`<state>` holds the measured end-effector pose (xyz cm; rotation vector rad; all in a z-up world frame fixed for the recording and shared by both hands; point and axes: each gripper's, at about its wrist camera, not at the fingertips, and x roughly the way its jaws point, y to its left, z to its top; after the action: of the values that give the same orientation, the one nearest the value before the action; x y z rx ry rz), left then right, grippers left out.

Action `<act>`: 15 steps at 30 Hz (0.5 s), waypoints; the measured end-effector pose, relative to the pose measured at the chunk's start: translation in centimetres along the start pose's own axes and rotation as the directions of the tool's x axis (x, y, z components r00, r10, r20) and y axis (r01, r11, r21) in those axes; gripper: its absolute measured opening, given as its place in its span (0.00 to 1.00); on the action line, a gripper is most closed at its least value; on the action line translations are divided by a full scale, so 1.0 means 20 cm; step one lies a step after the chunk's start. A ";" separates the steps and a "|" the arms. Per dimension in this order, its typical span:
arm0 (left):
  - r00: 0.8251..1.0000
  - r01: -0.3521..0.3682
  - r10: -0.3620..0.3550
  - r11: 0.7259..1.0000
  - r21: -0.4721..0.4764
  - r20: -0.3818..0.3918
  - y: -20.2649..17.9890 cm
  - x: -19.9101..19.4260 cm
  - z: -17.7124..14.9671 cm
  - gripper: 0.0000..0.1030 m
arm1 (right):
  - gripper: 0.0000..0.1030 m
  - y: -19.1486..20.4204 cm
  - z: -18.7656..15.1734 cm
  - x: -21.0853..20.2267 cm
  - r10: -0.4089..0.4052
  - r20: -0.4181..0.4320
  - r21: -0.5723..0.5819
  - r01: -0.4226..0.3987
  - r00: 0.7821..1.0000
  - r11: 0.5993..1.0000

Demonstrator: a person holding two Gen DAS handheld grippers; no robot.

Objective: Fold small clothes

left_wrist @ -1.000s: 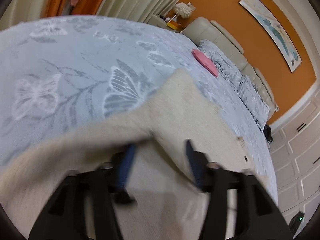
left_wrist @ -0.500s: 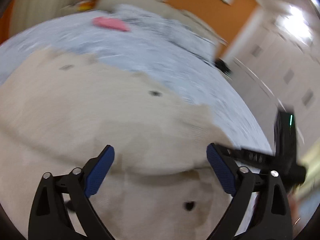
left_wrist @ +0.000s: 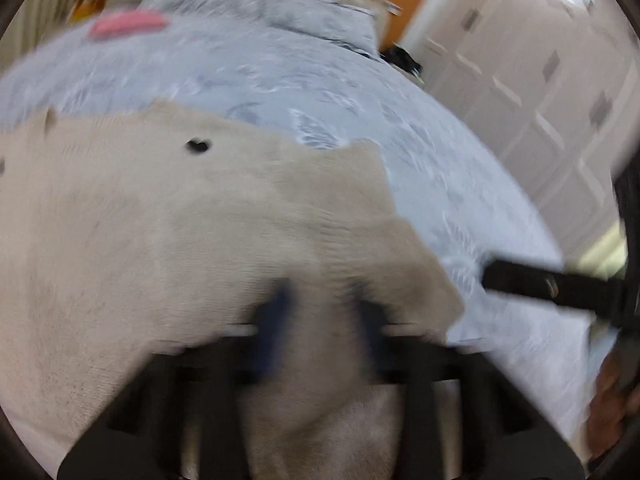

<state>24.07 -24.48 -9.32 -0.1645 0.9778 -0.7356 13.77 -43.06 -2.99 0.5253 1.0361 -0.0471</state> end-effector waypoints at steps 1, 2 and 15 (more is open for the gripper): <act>0.999 0.038 -0.037 0.996 -0.075 0.008 0.06 -0.02 0.01 0.00 | 0.46 -0.01 -0.01 -0.01 0.000 0.007 0.003 0.000 1.000 1.000; 0.999 0.044 -0.040 0.991 -0.125 0.034 0.12 -0.05 0.02 0.00 | 0.46 -0.02 -0.03 -0.03 -0.005 0.016 0.007 0.005 1.000 1.000; 1.000 -0.024 0.019 0.921 0.388 0.016 -0.39 -0.05 -0.09 0.75 | 0.47 -0.07 -0.12 -0.13 0.001 0.037 0.043 -0.002 0.999 0.999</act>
<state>18.47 -29.28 -6.22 0.1889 0.8023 -0.8930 10.00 -43.80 -2.39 0.5628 1.0007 -0.0777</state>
